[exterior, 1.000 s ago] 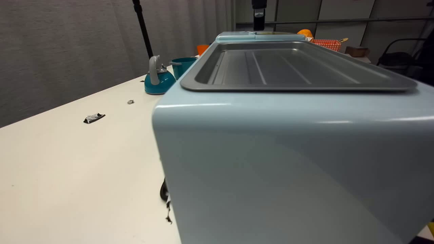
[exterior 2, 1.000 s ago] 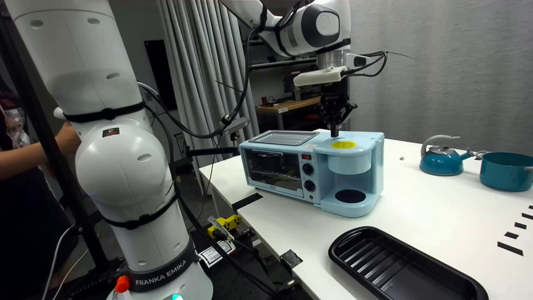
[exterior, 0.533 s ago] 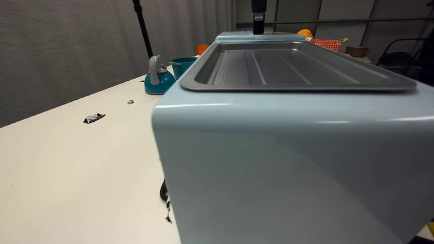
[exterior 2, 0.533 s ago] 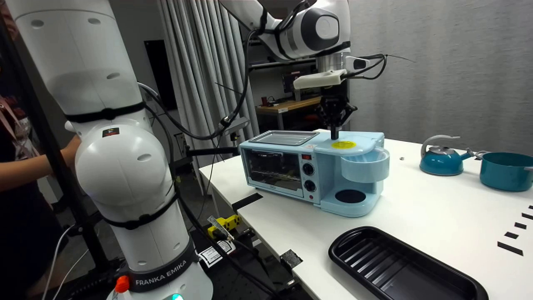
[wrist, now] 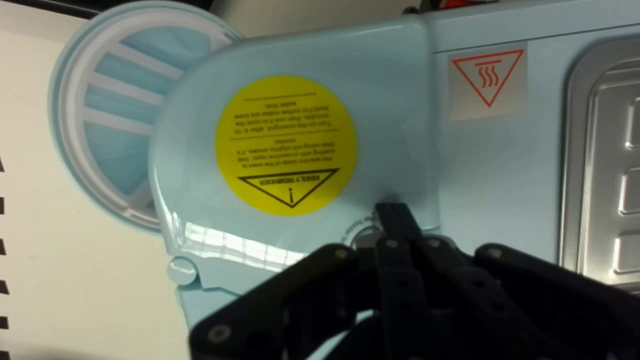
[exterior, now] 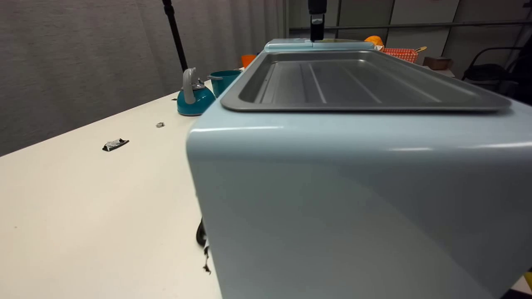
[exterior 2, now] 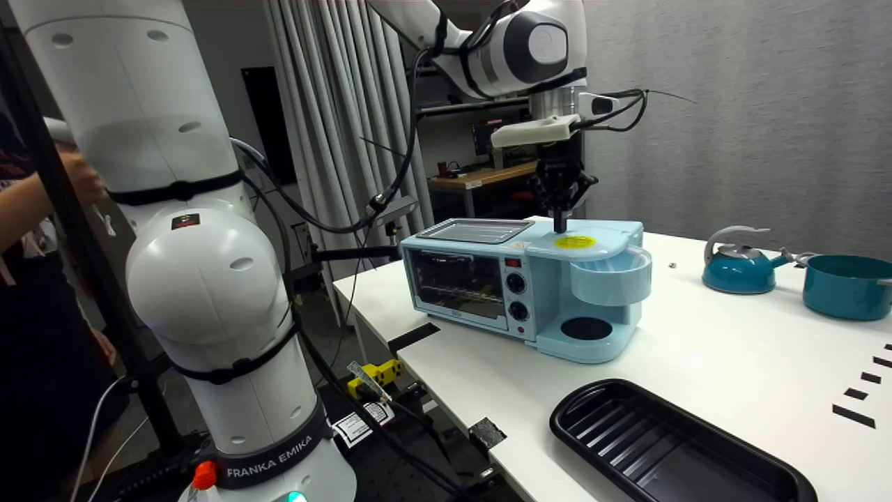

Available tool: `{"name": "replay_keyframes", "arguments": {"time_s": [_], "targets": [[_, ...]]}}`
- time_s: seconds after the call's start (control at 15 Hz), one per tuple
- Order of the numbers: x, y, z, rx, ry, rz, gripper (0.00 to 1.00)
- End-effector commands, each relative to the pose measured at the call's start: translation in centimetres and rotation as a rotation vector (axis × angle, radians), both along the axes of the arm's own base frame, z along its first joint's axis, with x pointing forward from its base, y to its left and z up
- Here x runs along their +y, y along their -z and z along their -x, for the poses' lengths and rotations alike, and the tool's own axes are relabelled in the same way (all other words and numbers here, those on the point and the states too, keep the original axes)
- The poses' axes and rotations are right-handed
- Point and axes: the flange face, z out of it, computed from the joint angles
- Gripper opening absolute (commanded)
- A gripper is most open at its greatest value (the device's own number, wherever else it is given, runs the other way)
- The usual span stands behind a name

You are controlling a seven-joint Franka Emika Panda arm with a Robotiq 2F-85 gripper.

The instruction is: Press the button atop the toaster oven

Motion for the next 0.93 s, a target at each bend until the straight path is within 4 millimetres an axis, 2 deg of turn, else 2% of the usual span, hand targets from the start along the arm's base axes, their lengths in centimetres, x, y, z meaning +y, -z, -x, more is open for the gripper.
{"name": "replay_keyframes", "arguments": {"time_s": [0.0,0.13,0.2,0.6,0.87], "targets": [[-0.5,-1.9,-0.7,-0.01,0.007,0.002,0.0],[-0.6,-2.3,-1.1,-0.034,0.002,0.002,0.0],[-0.5,-4.7,-0.9,-0.05,-0.004,0.0,0.0],[-1.8,-9.4,0.0,-0.154,0.0,-0.006,0.0],[-1.7,-12.6,1.2,-0.215,0.018,-0.003,0.0]]}}
